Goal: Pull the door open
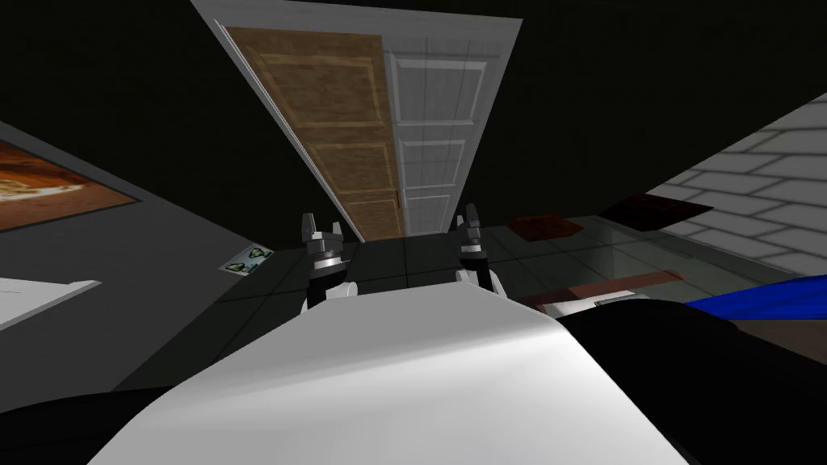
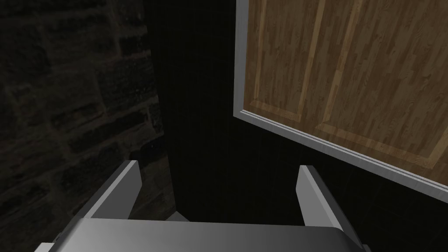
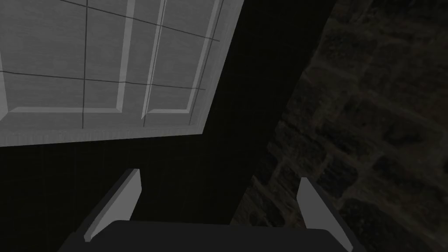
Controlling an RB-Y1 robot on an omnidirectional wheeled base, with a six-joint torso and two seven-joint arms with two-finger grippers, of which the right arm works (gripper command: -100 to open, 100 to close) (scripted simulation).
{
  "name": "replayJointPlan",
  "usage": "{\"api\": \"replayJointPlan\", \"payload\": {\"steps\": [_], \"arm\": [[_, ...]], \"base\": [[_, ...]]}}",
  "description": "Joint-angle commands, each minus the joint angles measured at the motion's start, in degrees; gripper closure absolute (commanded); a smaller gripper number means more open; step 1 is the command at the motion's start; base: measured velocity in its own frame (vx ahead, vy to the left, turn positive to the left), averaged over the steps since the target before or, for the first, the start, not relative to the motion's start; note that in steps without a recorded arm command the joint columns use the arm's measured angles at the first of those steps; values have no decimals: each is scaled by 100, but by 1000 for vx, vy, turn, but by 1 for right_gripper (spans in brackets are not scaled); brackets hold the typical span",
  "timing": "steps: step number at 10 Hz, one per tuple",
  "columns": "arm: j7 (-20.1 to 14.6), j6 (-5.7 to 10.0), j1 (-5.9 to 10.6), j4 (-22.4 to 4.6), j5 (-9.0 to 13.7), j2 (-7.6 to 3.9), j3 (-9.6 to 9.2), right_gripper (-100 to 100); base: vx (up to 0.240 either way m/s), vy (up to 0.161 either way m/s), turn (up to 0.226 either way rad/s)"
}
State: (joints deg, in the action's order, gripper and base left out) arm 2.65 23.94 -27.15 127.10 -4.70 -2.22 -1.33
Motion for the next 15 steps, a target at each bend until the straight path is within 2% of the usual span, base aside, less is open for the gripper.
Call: {"api": "replayJointPlan", "payload": {"steps": [1, 6, 15], "arm": [[-184, 49, 12, -142, 66, -41, -13, -100], [-756, 203, 52, -582, 273, -148, -52, -100], [-1613, 433, 112, -1242, 582, -283, -111, -100]], "base": [[108, -49, 78], [168, 46, 25], [100, 22, 27]]}}
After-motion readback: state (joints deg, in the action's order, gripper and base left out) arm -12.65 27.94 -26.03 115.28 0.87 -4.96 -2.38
